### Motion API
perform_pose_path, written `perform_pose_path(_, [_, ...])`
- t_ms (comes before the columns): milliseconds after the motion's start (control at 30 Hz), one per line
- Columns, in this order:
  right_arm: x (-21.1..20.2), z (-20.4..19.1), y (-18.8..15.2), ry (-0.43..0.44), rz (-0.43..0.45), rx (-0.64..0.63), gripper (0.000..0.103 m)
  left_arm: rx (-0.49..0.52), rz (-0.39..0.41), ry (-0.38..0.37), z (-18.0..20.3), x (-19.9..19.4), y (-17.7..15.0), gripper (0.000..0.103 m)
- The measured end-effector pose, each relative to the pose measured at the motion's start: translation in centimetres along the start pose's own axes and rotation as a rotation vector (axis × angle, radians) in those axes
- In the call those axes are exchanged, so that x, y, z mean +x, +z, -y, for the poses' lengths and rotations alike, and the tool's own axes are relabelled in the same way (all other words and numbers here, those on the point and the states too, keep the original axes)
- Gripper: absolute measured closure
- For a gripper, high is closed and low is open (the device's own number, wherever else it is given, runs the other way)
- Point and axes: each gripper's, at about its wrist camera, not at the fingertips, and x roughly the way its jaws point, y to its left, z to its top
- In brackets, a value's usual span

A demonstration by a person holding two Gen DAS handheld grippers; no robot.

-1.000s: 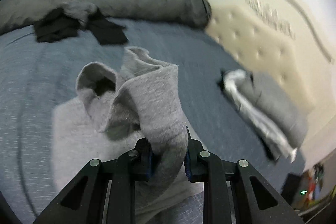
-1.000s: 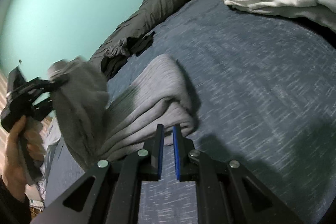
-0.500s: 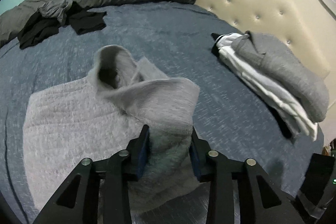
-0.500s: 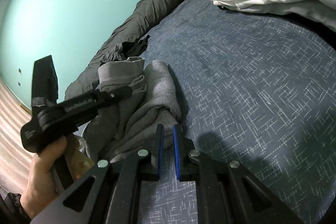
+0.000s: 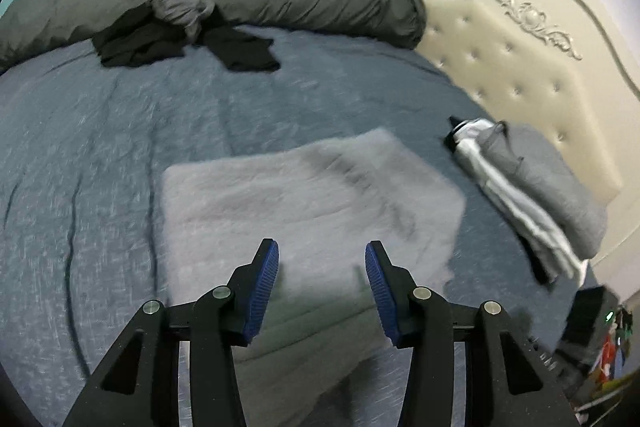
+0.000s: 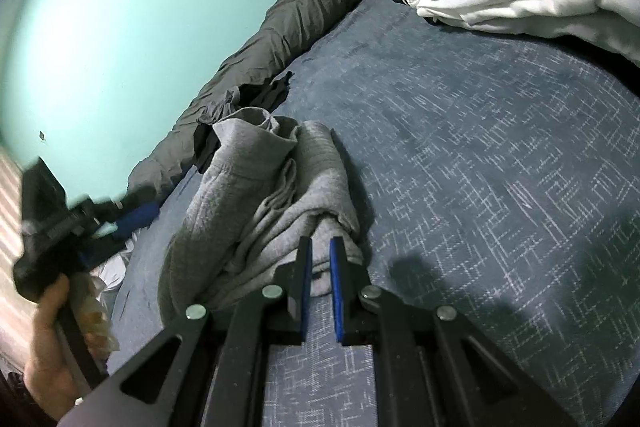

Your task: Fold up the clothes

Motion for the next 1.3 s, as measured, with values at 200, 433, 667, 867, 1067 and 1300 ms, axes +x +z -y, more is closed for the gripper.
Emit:
perform_pose_path(200, [0.6, -0.3, 0.0, -0.005, -0.009, -0.002, 0.095, 0.006, -0.074, -0.027, 0.5, 3.4, -3.0, 0.054])
perform_pose_path(433, [1.1, -0.8, -0.1, -0.011, -0.014, -0.021, 0.095, 0.041, -0.082, -0.026, 1.0, 3.5, -3.6, 0.054])
perform_pose_path(667, [1.2, -2.2, 0.3, 0.011, 0.003, -0.061, 0.095, 0.037, -0.042, 0.000, -1.2, 0.2, -3.5, 0.052])
perform_pose_path(867, [1.0, -5.6, 0.6, 0.055, 0.018, -0.149, 0.095, 0.022, -0.046, -0.009, -2.8, -0.7, -4.9, 0.052])
perform_pose_path(1067, [2.3, -9.3, 1.0, 0.037, 0.000, -0.275, 0.094, 0.038, -0.044, -0.021, -2.9, -1.2, -5.7, 0.052])
perform_pose_path(1300, [7.7, -10.6, 4.3, -0.095, -0.103, -0.420, 0.094, 0.045, -0.049, -0.040, -3.3, -1.3, -6.5, 0.052])
